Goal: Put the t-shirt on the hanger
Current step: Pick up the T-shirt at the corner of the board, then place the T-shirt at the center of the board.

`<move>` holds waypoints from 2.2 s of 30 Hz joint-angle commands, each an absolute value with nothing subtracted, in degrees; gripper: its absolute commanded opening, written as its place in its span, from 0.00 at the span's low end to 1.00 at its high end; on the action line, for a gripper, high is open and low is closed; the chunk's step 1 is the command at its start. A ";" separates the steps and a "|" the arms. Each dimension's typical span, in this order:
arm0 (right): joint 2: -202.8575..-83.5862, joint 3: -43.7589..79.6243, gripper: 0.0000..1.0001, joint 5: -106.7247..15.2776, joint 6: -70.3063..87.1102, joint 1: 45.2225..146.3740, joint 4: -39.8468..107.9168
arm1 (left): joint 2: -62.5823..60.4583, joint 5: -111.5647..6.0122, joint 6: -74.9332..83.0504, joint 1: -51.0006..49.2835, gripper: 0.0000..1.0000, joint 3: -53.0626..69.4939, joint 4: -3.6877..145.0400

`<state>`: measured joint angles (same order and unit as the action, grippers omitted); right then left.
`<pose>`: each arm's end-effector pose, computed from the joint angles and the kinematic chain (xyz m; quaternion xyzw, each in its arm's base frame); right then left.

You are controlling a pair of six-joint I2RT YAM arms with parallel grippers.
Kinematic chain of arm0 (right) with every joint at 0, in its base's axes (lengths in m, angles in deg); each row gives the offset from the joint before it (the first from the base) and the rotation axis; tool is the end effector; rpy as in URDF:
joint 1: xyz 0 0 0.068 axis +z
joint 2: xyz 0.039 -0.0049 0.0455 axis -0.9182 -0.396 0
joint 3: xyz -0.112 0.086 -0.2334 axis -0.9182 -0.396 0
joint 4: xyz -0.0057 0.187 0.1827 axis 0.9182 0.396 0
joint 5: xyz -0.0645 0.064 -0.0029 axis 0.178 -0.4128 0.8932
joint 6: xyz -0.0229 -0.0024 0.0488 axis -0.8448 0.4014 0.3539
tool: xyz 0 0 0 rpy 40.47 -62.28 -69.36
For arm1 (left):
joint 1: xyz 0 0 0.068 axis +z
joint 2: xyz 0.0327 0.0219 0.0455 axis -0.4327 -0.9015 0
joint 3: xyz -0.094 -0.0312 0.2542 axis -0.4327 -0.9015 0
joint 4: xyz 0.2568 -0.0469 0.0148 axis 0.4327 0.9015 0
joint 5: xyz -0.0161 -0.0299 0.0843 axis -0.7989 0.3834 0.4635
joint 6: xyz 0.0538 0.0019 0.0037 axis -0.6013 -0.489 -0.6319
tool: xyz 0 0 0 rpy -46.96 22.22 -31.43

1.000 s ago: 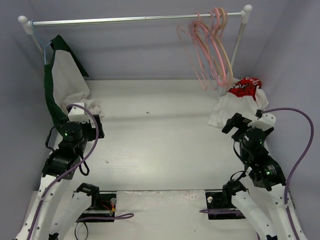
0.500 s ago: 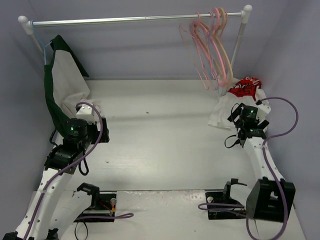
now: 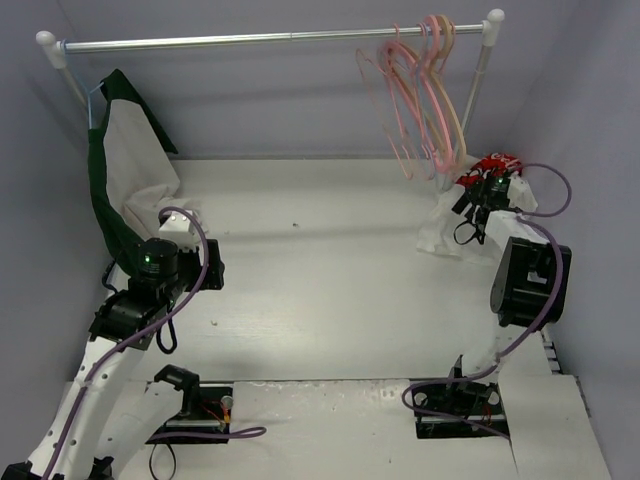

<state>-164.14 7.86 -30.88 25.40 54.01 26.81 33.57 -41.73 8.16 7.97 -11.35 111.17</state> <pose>0.3917 -0.0925 0.2201 0.3001 0.8102 -0.0054 0.5034 0.1392 -0.0425 0.3458 0.0020 0.8505 -0.1310 0.5094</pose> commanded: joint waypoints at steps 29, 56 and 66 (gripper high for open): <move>-143.45 30.86 0.00 -24.11 14.43 55.42 52.24 | 24.08 -42.23 7.77 5.60 0.79 1.08 109.26; -134.01 49.54 0.00 -100.99 21.76 69.22 31.65 | 19.94 -41.70 10.67 3.05 0.79 9.79 111.98; -155.82 71.92 0.00 -94.69 26.72 88.28 15.18 | 23.45 -38.72 13.83 3.14 0.79 10.31 115.84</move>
<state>-154.93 64.97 -94.48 24.88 83.97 29.56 21.83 -40.61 11.94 3.40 7.09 115.87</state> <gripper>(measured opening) 0.071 0.792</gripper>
